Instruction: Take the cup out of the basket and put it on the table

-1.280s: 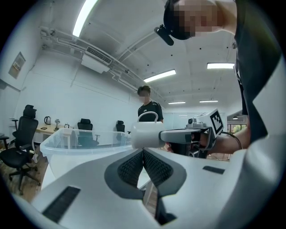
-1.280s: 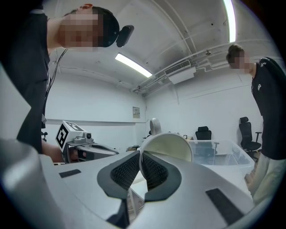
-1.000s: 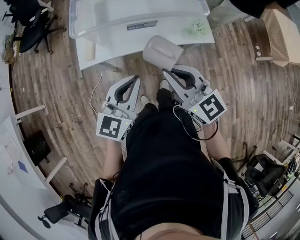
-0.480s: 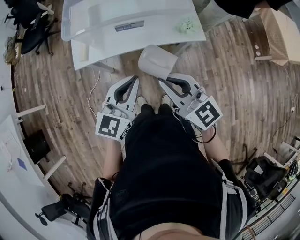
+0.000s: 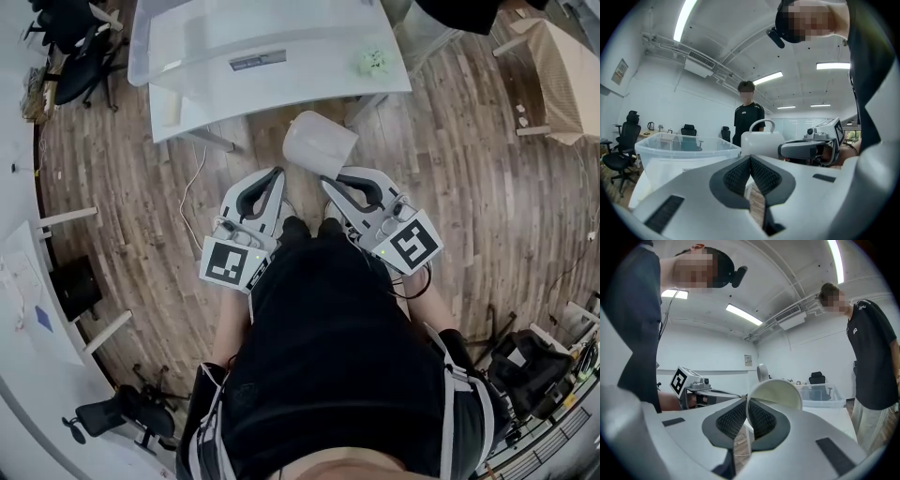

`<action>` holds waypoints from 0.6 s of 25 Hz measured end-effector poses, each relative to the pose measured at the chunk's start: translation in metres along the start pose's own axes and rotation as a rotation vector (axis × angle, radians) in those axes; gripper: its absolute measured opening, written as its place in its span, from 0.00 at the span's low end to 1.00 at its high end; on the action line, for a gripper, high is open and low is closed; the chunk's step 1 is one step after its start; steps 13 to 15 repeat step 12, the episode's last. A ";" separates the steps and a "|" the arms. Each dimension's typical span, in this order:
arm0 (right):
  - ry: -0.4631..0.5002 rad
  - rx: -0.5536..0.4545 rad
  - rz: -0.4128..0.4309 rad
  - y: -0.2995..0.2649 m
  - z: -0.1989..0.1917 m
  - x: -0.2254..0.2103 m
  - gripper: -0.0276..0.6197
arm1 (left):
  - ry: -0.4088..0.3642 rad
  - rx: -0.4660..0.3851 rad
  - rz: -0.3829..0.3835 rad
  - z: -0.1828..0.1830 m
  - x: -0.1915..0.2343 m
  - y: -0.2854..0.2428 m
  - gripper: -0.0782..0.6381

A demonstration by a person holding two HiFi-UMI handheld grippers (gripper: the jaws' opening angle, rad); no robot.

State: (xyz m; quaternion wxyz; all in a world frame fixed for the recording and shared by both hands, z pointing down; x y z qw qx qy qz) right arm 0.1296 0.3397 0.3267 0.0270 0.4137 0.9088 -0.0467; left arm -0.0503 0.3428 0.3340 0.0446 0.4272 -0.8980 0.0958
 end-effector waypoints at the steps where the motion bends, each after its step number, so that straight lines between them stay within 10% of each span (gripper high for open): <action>1: -0.001 0.000 -0.002 0.002 -0.001 -0.001 0.09 | -0.001 0.002 0.001 0.000 -0.001 -0.001 0.13; 15: 0.012 -0.017 -0.022 0.009 0.003 -0.006 0.09 | -0.011 0.015 -0.024 0.003 -0.007 -0.007 0.13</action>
Point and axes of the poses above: the fingertips, and each gripper's own axes: y backward along the fingers, x to its left, z out of its top, the point moved 8 cm from there along y, backward along the fingers, and after that the axes turned 9 degrees about -z, right-handed, at the moved point
